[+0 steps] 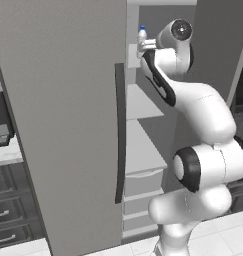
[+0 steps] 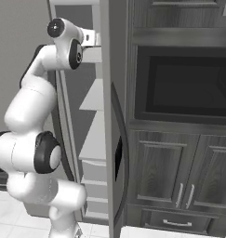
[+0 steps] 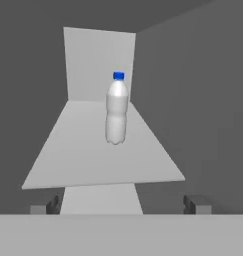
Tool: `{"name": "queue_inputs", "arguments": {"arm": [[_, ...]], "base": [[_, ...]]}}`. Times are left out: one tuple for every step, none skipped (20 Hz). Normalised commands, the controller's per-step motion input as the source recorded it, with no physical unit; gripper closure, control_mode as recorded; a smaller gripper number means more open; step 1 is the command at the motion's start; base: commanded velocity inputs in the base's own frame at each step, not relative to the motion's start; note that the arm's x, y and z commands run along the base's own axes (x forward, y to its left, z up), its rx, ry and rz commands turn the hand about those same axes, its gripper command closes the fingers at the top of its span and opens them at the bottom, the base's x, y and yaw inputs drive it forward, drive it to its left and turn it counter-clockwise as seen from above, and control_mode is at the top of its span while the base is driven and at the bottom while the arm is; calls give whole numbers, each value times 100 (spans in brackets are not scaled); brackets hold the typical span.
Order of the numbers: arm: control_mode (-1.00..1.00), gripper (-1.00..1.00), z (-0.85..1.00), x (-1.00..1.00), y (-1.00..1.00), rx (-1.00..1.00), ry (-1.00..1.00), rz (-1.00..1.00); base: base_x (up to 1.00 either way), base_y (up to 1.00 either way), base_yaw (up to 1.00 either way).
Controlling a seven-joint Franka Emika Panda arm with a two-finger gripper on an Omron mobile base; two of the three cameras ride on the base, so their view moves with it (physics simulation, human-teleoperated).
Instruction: Take the bottled waters from the counter and place them in the freezer to freeze. Close the freezer door after placing the bottles.
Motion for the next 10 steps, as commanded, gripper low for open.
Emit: {"name": "queue_inputs", "arguments": {"arm": [[-100,-100,0,-94,23,3,0,-5],[-100,-100,0,-94,22,4,0,-5],[-100,-100,0,-98,21,5,0,-5],[-100,-100,0,-99,19,5,0,-5],[-100,-100,0,-99,19,5,0,-5],[-100,-100,0,-96,19,5,0,-5],[-100,-100,0,-91,19,4,0,-5],[-100,-100,0,-93,18,5,0,-5],[-100,-100,0,-96,12,8,0,-5],[-100,-100,0,-87,10,9,0,-5]], "base": [[0,0,0],[0,0,0],[0,0,0],[0,0,0],[0,0,0],[0,0,0],[0,0,0],[0,0,0],[0,0,0],[0,0,0]]}}
